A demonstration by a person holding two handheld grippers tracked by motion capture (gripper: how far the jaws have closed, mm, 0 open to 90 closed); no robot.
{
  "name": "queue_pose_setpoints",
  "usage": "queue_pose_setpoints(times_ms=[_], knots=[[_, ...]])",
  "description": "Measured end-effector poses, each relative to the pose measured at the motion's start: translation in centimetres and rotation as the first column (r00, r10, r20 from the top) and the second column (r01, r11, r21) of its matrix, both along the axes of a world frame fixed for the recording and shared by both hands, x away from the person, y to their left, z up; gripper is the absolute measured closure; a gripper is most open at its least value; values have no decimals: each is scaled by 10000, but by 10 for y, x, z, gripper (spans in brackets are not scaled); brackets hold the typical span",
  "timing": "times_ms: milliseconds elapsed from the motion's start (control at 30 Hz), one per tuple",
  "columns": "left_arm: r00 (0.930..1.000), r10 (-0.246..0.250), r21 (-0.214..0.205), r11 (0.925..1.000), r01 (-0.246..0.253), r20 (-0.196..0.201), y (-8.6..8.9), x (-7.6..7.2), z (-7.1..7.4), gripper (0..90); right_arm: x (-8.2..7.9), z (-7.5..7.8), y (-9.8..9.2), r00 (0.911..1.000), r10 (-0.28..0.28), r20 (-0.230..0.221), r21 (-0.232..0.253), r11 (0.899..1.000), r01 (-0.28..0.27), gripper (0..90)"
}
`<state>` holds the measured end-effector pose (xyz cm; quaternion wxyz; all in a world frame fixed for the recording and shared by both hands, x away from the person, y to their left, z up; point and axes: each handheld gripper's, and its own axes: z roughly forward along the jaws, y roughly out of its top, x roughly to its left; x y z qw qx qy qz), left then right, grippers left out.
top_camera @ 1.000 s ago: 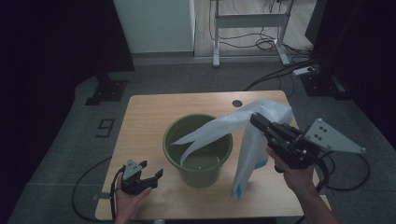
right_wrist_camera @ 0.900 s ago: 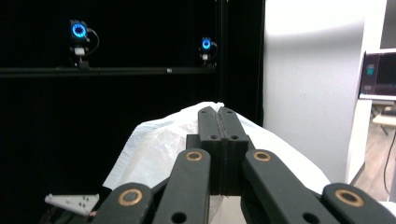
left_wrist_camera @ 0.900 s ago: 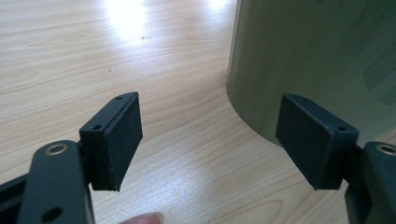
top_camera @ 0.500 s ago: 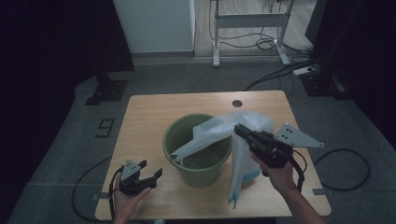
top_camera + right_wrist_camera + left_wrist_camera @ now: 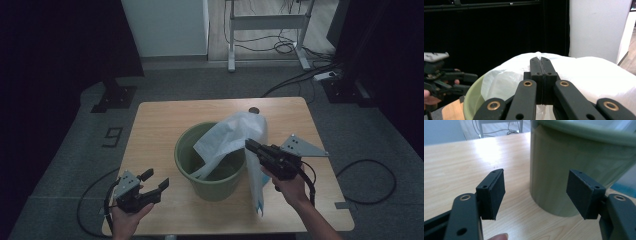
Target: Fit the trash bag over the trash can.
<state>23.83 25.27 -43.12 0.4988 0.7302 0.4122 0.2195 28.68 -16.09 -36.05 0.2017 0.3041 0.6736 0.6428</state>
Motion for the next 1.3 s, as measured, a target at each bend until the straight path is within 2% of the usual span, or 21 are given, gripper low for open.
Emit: queue_pose_setpoints(times_ms=[233,433,800,933,1033,1300], knots=[[9986,-429,-127,9990,433,318,-13,-6,19,303,5,-5,11,9998,73,-178,-141,9999,-75,893],[9948,-926,12,9957,926,421,-30,-3,33,316,10,-8,20,9992,220,-323,-131,9997,-225,894],[9936,-1111,73,9938,1109,212,-51,8,39,317,13,-8,25,9986,298,-448,4,9996,-298,893],[9907,-1343,268,9907,1336,234,-61,12,46,319,12,-7,26,9985,304,-455,27,9995,-303,893],[9868,-1609,258,9867,1604,184,-69,17,51,318,12,-5,26,9984,330,-454,61,9994,-328,893],[9771,-2123,557,9759,2112,140,-97,31,59,323,12,-3,30,9979,439,-481,97,9990,-434,893]])
